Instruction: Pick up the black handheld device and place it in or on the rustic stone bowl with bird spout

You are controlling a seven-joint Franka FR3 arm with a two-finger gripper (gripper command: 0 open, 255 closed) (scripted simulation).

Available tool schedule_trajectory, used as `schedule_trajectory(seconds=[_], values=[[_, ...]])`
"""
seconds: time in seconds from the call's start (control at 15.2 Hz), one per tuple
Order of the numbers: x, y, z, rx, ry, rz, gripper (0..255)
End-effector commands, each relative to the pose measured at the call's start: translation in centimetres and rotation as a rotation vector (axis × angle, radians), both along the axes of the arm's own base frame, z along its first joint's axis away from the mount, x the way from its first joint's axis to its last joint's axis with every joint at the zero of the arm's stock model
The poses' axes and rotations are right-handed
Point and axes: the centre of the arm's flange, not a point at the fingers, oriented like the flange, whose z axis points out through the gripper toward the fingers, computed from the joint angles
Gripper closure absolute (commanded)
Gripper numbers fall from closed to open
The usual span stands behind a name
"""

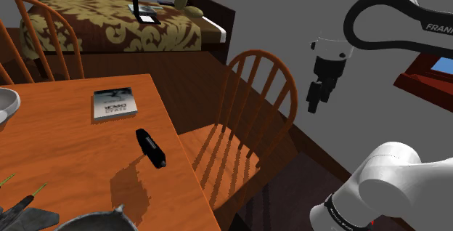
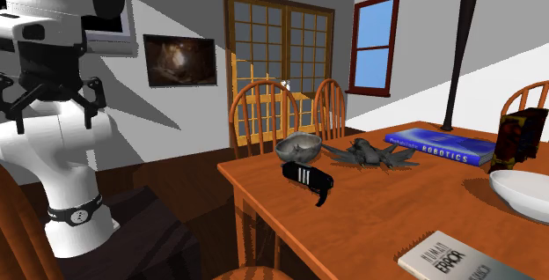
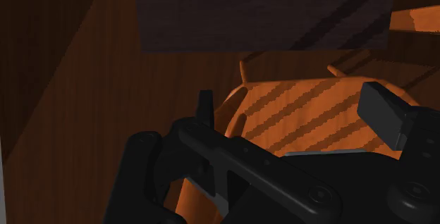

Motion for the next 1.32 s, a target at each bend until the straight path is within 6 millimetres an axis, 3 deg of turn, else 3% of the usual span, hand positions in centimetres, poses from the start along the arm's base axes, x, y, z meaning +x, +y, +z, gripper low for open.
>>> schedule_trajectory(seconds=[0.0,1.25], values=[[0.0,0.0,0.0,0.0,0.0,0.0,0],[11.2,20.4,-6.3,0.066,-0.017,0.014,0]])
